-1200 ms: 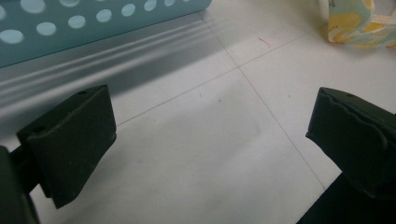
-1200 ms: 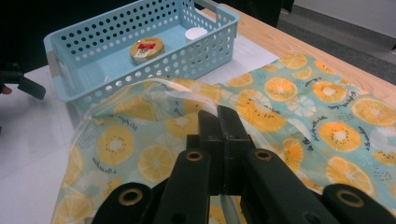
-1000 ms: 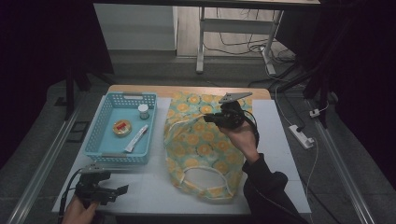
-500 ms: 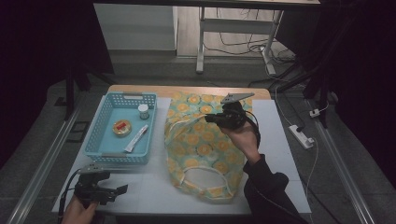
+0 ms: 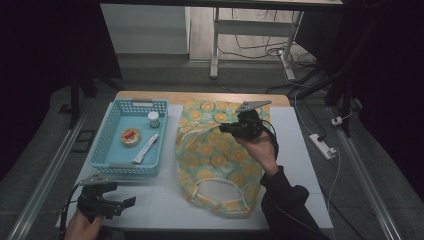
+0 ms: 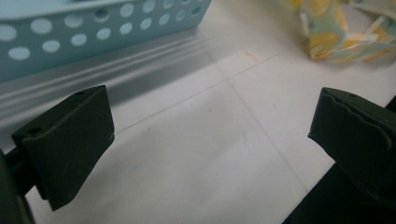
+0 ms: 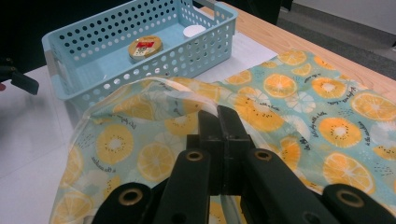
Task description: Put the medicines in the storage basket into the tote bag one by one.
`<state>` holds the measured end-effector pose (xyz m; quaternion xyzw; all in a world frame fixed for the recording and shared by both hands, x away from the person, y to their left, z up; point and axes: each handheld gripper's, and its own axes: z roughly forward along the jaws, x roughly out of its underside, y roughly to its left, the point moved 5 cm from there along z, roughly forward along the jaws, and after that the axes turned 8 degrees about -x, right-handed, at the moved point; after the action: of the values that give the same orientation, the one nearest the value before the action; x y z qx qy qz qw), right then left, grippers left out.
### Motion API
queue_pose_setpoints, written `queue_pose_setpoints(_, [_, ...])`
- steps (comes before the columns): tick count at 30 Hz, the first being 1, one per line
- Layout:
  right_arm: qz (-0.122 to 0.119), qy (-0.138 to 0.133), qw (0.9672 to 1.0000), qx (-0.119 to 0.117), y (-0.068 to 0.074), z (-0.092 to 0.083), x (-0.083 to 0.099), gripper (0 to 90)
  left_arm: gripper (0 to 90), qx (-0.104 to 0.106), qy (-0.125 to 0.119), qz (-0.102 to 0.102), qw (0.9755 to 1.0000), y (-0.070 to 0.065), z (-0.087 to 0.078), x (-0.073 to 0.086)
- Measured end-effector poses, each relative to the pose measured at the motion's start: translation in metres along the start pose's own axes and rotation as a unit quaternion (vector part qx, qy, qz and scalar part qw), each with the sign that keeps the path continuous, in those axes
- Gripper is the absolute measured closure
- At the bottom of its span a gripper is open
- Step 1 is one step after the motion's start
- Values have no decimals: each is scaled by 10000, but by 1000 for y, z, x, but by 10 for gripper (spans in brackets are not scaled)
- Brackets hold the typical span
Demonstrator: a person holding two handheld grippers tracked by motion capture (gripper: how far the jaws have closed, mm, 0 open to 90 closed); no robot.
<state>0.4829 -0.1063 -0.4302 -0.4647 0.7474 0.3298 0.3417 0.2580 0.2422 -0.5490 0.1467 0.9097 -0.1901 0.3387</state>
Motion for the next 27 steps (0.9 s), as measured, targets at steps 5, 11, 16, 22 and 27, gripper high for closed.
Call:
queue_pose_setpoints(5, [7,6,10000,4,0,0,1,900,0,-1,-89,73,9999,-2,-6,-6])
queue_pose_setpoints(11, [10,-6,10000,19,-1,-2,1,900,0,19,-164,250,9996,-8,-11,-15])
queue_pose_setpoints(16, [12,-6,10000,20,-2,-3,1,900,0,5,-239,326,9992,-12,-15,-22])
queue_pose_setpoints(22, [5,-33,10000,23,-2,-4,1,900,0,-3,-327,392,9987,-12,-21,-33])
queue_pose_setpoints(27, [29,-44,10000,27,-3,-6,1,900,0,-47,-376,401,9985,-10,-25,-45])
